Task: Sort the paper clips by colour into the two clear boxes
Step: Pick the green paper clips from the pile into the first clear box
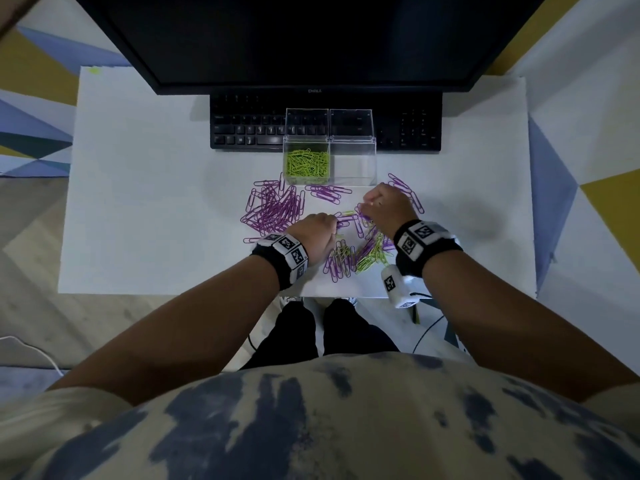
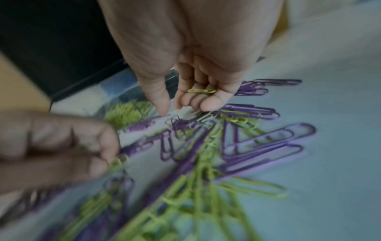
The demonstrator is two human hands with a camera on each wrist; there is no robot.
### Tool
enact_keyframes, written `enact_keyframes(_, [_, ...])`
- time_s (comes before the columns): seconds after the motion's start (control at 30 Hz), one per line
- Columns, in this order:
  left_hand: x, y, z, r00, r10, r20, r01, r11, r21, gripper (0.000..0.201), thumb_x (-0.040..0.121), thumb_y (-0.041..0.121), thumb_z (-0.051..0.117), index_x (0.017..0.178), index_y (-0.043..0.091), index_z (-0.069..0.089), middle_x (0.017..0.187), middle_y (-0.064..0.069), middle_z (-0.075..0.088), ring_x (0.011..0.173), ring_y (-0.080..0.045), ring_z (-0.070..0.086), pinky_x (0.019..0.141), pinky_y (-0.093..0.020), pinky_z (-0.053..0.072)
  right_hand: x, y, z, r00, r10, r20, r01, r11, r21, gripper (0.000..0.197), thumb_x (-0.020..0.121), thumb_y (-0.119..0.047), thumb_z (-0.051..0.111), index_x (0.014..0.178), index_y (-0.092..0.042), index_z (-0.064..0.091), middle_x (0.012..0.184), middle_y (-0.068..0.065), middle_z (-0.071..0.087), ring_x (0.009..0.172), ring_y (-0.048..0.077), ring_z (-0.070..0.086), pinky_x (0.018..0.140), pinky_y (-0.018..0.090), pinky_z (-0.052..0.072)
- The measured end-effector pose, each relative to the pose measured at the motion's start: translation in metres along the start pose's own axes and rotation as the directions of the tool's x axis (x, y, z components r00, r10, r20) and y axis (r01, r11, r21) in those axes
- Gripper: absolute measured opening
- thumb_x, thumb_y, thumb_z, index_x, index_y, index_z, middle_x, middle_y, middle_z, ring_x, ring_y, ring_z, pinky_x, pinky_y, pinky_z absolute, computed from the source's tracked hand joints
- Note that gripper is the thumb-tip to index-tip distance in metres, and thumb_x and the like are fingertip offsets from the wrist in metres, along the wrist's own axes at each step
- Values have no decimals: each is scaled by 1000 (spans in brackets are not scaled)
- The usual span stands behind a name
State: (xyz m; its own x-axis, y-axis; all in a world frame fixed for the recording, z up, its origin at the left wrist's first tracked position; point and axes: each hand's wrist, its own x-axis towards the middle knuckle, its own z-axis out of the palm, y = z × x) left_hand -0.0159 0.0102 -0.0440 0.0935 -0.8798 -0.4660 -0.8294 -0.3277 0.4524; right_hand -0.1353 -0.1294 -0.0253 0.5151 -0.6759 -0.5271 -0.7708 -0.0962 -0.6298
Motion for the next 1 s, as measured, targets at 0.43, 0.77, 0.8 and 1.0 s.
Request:
enact_keyframes(0.43, [-1, 23, -41, 867, -485, -117, 117, 426, -897, 11, 88, -4, 48, 98, 1, 52, 72, -1, 50, 37, 8, 48, 40, -7, 33, -29, 22, 8, 983, -135, 121, 155, 972, -177, 7, 84, -13, 61, 85, -7, 62, 91, 8, 65, 84, 23, 60, 74, 28, 46])
enact_keyframes(0.77, [28, 18, -32, 903, -413, 114, 198, 165, -966, 35, 83, -15, 25, 68, 3, 52, 45, -4, 51, 30, -10, 38, 36, -16, 29, 13, 24, -19, 971, -212, -108, 187, 960, -210, 17, 87, -14, 58, 100, -11, 68, 108, 9, 65, 93, 24, 60, 84, 31, 48])
enact_keyframes(0.8, [31, 17, -30, 902, -410, 132, 210, 151, -966, 33, 86, -12, 27, 68, 3, 50, 43, -2, 51, 29, -10, 39, 35, -16, 30, 17, 24, -17, 971, -222, -88, 195, 950, -245, 17, 87, -14, 59, 100, -9, 68, 109, 12, 64, 96, 27, 60, 85, 32, 47])
enact_keyframes(1.0, [36, 19, -19, 941, -304, -148, 210, 868, -450, 12, 91, 16, 51, 94, 10, 61, 87, 1, 63, 63, -9, 49, 59, -25, 42, 22, 24, -9, 981, -182, -71, 145, 921, -361, 18, 88, -11, 52, 90, 1, 65, 101, 18, 62, 92, 32, 60, 75, 31, 47])
